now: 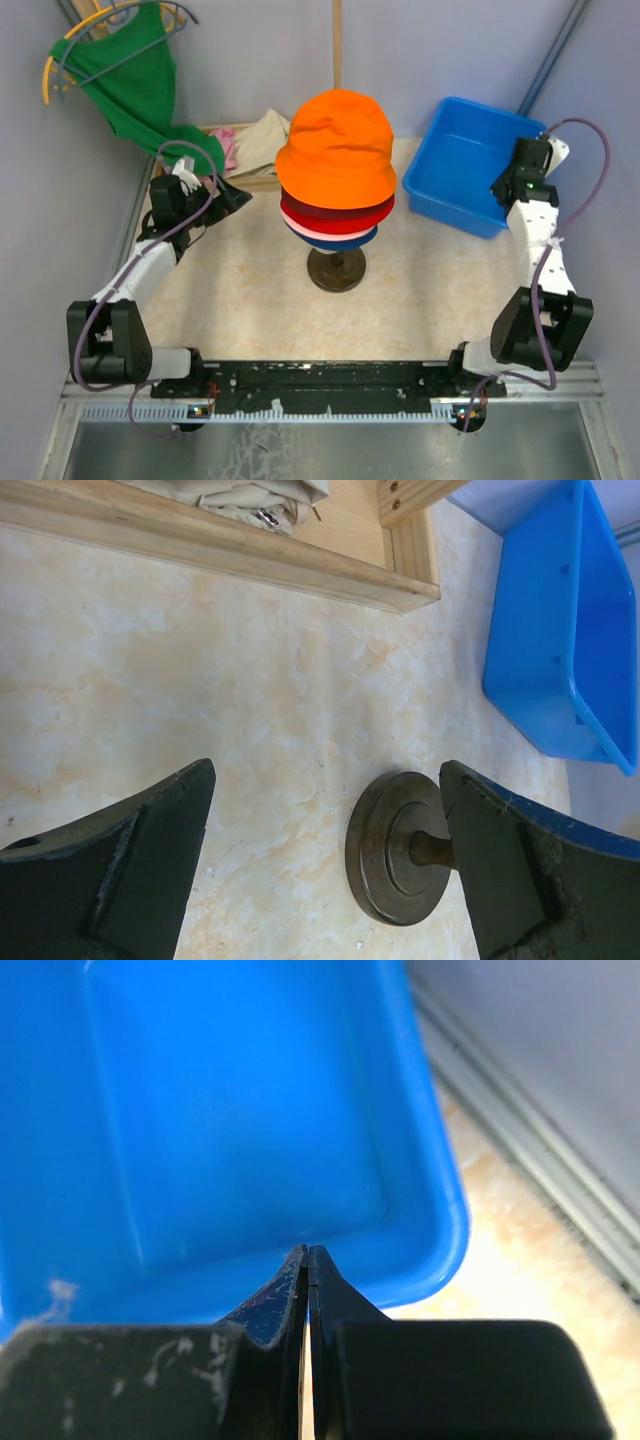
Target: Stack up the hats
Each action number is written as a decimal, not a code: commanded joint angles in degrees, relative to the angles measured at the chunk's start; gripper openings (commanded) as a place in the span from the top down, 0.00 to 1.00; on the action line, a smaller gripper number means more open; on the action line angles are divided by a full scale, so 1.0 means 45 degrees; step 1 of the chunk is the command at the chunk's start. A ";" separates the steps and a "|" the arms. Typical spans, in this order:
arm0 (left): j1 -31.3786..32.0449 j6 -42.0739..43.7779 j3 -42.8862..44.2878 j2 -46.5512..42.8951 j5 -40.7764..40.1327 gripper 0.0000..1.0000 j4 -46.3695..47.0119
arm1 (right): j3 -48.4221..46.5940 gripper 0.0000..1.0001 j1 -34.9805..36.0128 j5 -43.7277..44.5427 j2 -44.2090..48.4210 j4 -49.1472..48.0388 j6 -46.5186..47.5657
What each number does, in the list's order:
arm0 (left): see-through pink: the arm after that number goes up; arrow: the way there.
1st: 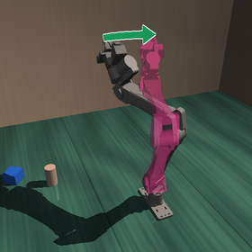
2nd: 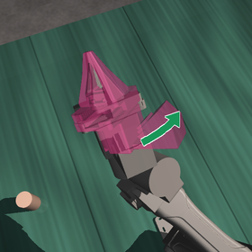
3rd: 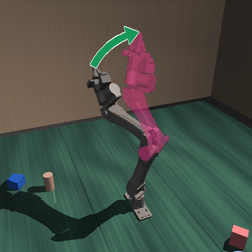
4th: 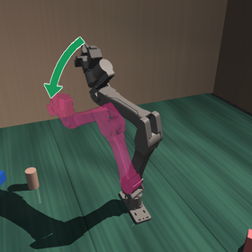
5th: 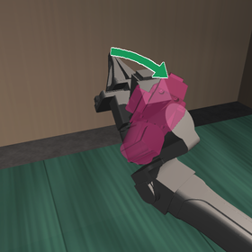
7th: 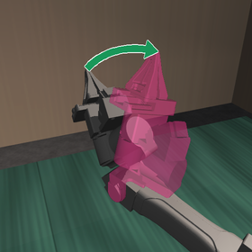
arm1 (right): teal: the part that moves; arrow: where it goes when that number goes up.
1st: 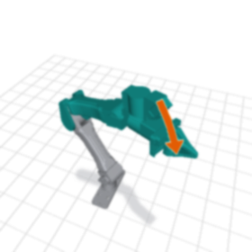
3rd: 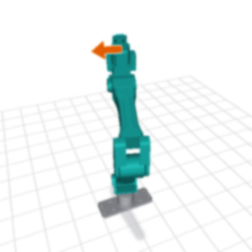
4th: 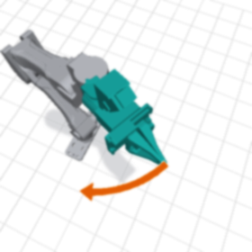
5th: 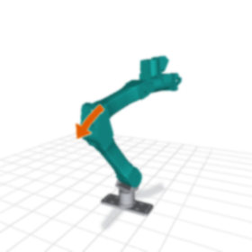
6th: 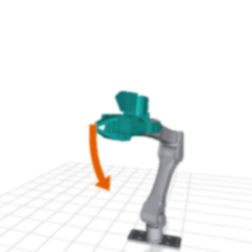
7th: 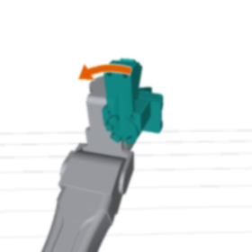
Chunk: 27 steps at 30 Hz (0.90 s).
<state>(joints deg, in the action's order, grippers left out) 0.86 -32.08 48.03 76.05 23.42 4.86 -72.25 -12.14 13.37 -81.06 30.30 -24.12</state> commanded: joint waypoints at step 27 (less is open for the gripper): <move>-0.0500 0.0136 -0.0261 -0.0037 -0.0148 0.01 0.0776 | -0.1280 1.00 0.1197 -0.1194 -0.5191 -0.1827 -0.1563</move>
<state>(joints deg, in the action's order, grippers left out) -0.91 -32.05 46.41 75.64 23.11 6.92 -73.97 -13.98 18.85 -99.85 26.04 -24.12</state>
